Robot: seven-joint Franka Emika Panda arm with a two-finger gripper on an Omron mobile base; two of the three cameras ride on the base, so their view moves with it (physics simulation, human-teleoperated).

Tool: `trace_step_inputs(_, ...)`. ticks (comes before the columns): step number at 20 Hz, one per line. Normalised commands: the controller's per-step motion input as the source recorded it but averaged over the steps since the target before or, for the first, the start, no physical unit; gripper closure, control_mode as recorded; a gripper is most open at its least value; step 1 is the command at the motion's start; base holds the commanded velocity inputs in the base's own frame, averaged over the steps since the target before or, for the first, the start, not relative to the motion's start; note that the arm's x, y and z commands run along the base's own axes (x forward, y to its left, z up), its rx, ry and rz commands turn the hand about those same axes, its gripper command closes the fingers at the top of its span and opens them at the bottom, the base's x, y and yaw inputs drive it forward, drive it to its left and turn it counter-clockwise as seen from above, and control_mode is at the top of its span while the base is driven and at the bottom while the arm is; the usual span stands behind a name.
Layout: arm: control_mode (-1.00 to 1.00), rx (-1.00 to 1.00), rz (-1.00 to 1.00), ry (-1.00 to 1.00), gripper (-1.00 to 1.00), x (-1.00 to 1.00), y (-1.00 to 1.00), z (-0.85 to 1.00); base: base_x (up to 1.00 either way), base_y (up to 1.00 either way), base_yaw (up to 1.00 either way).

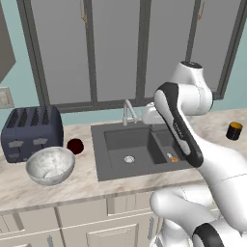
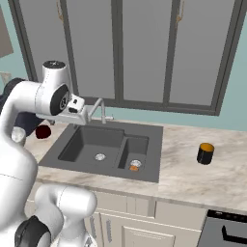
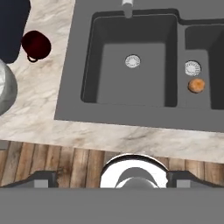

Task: Clear the mugs and bowl far away from the sink.

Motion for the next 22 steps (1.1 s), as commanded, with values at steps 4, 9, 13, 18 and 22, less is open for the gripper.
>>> trace_step_inputs(4,-1.0,0.03,-0.05,0.0,-1.0,-0.5,1.0,-0.12,0.0,0.0,0.0)
trace_step_inputs(9,-1.0,0.0,-0.08,-0.04,-1.0,-0.43,1.0,-0.14,0.0,0.0,0.0)
trace_step_inputs(13,-1.0,0.01,-0.08,-0.08,-1.0,-0.3,1.0,-0.21,0.0,0.0,0.0)
trace_step_inputs(18,-1.0,0.0,-0.08,-0.09,-1.0,-0.02,1.0,-0.27,0.0,0.0,0.0)
trace_step_inputs(22,-1.0,0.0,-0.07,-0.01,-1.0,0.11,0.44,-0.05,0.0,0.0,0.0)
